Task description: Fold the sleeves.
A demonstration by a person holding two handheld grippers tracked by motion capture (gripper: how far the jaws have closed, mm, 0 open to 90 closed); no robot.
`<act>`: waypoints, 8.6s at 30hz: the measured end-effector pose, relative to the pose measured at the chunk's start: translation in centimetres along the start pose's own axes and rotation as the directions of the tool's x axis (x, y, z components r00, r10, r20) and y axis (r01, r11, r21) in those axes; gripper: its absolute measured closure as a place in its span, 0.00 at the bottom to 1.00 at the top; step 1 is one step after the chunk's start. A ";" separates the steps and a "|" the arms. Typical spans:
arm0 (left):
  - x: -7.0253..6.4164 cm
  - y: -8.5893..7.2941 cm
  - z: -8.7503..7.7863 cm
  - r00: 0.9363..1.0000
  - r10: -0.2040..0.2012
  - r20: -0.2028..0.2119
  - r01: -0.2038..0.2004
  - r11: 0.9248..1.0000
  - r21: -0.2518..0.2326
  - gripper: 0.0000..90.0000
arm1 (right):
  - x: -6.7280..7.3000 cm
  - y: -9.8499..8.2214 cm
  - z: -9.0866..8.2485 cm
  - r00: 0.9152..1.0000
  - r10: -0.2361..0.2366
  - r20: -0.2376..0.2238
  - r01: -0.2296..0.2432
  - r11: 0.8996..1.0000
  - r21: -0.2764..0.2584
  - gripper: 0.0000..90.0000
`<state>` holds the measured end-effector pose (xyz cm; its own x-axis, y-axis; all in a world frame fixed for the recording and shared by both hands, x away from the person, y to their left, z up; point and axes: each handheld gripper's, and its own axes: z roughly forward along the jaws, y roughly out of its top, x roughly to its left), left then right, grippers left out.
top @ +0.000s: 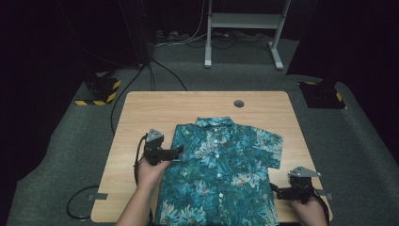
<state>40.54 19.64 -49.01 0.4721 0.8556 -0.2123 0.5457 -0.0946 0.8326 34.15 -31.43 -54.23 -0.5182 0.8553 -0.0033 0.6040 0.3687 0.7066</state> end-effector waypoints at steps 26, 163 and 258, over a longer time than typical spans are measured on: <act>1.0 -5.5 -5.7 0.998 -0.014 -0.057 0.014 1.000 0.005 0.01 | 0.0 0.0 0.0 1.000 -0.001 0.000 0.001 1.000 0.000 0.00; 2.2 -10.7 -7.4 0.961 0.079 -0.266 -0.023 0.978 0.208 0.00 | -9.4 9.5 7.6 0.974 0.193 0.117 -0.179 0.976 -0.124 0.36; 2.1 -10.7 -7.4 0.961 0.080 -0.266 -0.023 0.977 0.210 0.01 | -2.0 13.9 3.6 0.978 0.154 0.138 -0.103 0.941 -0.323 0.98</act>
<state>30.58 26.25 -54.58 0.3128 0.9498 -0.0013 0.6683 -0.2191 0.7109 45.79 -26.71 -46.90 -0.3305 0.9438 0.0084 0.4261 0.1412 0.8936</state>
